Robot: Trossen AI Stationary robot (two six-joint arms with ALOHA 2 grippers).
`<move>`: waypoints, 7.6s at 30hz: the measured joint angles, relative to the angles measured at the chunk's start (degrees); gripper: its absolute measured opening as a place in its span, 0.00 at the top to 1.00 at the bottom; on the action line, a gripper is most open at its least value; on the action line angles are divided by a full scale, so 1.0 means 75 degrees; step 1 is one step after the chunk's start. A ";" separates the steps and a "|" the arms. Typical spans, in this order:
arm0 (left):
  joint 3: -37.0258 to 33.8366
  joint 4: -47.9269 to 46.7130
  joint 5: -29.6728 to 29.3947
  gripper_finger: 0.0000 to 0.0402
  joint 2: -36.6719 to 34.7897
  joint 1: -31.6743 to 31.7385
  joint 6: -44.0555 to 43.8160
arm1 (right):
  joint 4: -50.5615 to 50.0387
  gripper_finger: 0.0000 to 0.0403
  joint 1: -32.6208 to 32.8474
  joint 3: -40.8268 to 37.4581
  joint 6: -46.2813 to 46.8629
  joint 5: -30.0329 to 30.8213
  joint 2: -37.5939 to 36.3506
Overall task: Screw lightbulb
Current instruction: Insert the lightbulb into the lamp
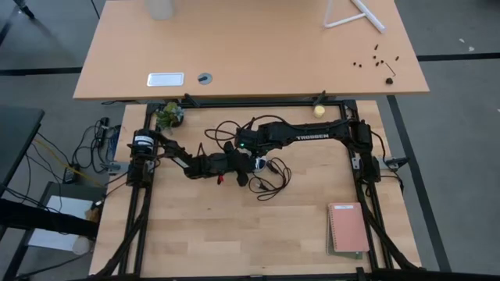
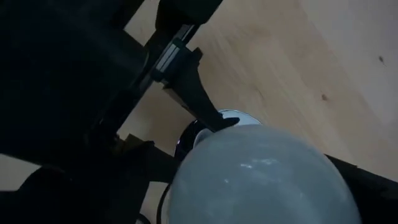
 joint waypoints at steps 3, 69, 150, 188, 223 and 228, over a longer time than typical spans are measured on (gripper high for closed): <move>0.0000 -0.0010 0.0004 0.61 0.0000 0.0000 0.0002 | -0.0061 0.06 -0.0007 0.0006 -0.0164 0.0000 -0.0001; 0.0600 0.2845 0.1667 0.33 0.1830 0.0638 0.1014 | -0.3284 0.06 -0.0232 0.2008 -0.5524 -0.0659 -0.0044; 0.0745 0.2518 0.1135 0.53 0.1833 0.0705 0.0647 | -0.2320 0.29 -0.0456 0.1399 -0.2029 -0.1073 0.0691; 0.0749 0.2491 0.1274 0.53 0.1839 0.0644 0.0779 | -0.1993 0.23 -0.0526 0.1235 0.1446 -0.0394 0.0715; 0.0746 0.2460 0.1335 0.53 0.1836 0.0644 0.0826 | -0.3072 0.09 -0.0655 0.1880 -0.4289 -0.0603 0.0729; 0.0746 0.2460 0.1355 0.53 0.1836 0.0644 0.0927 | -0.3386 0.08 -0.0760 0.1883 -0.5042 -0.0603 0.0665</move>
